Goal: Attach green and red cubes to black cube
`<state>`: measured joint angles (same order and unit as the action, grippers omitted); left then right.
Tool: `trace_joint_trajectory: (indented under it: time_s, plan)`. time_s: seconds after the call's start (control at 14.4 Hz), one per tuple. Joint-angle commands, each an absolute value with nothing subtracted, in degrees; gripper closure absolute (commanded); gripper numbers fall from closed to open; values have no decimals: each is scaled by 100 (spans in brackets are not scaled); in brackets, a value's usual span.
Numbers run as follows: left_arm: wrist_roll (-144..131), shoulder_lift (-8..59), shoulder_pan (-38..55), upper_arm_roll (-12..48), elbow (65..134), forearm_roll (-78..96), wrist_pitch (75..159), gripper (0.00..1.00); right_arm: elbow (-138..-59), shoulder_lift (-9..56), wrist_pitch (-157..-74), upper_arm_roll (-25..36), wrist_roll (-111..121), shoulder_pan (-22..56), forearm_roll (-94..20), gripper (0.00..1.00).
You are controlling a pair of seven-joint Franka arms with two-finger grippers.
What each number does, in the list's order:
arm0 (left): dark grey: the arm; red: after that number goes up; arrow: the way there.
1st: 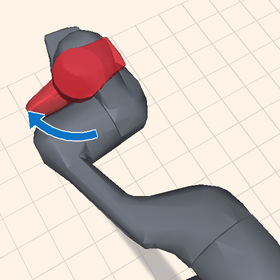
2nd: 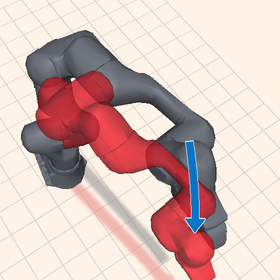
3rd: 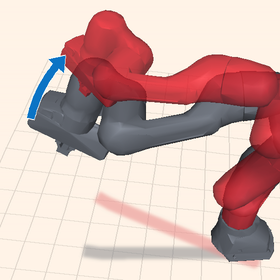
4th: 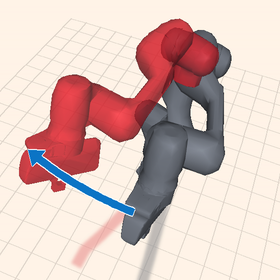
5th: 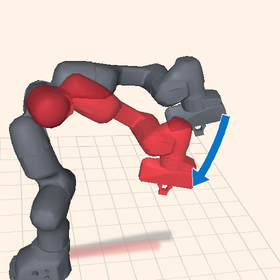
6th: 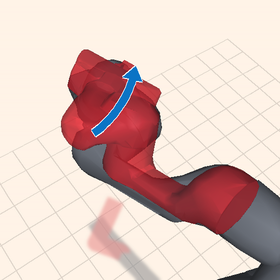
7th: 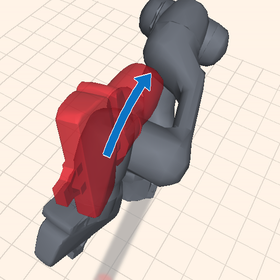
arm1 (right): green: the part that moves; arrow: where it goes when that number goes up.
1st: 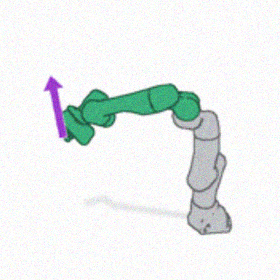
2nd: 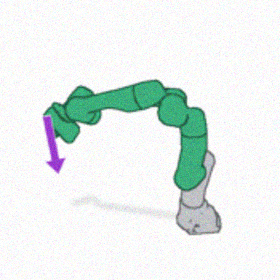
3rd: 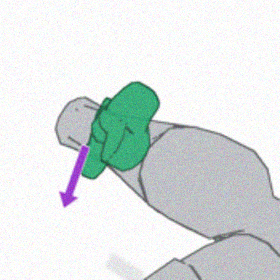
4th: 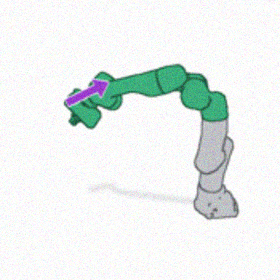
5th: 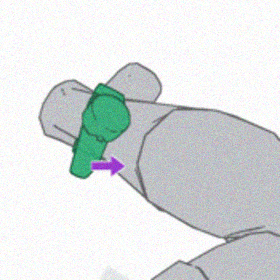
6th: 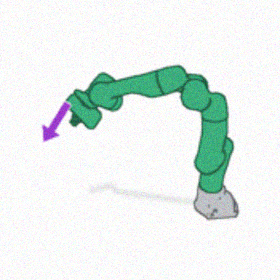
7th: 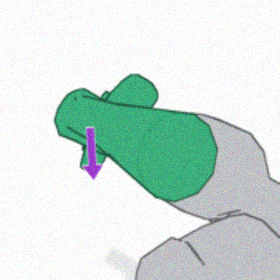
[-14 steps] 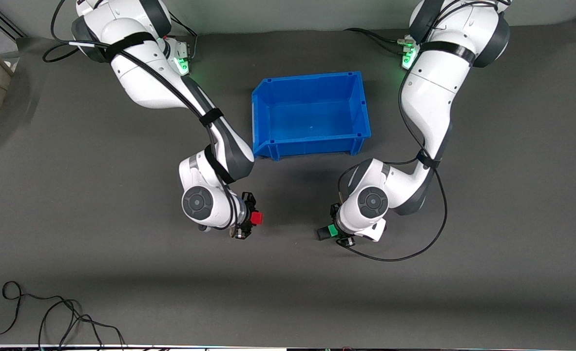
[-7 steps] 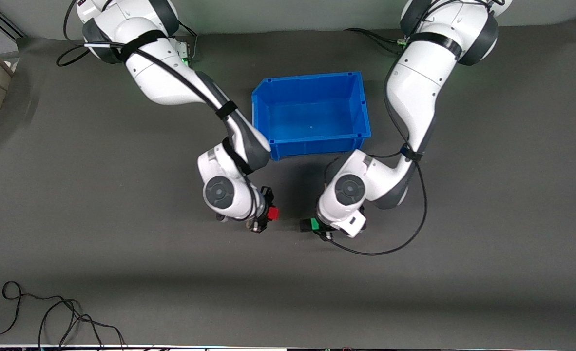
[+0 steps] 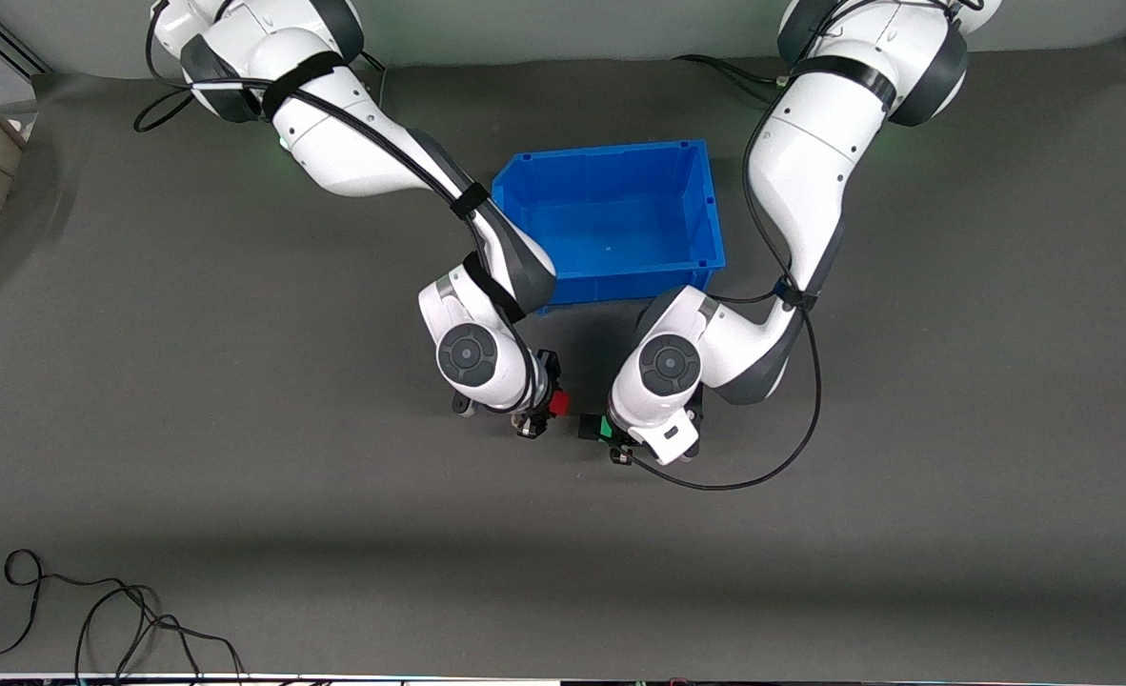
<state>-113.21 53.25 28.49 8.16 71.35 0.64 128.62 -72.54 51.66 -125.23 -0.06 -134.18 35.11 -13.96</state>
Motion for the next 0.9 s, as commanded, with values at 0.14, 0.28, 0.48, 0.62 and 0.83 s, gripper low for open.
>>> trace_joint_trajectory:
  time_s: [0.14,0.28,0.48,0.62,0.83]
  plan:
    - [-11039,5265,2804,949,7102,132,12700,100,-6891,5536,-12884,35,-13570,3542,-1415,100]
    - [-11039,5265,2812,949,7093,307,12735,100,-6838,5590,-12972,18,-13701,3585,-1415,100]
    - [-11048,5273,2804,940,7101,325,12753,100,-6838,5599,-13034,26,-13702,3621,-1415,100]
    - [-11057,5273,2804,940,7093,334,12753,100,-6847,5599,-13034,18,-13702,3621,-1415,100]
    - [-11092,5300,2804,923,7101,325,12753,100,-6838,5616,-13052,18,-13676,3621,-1424,100]
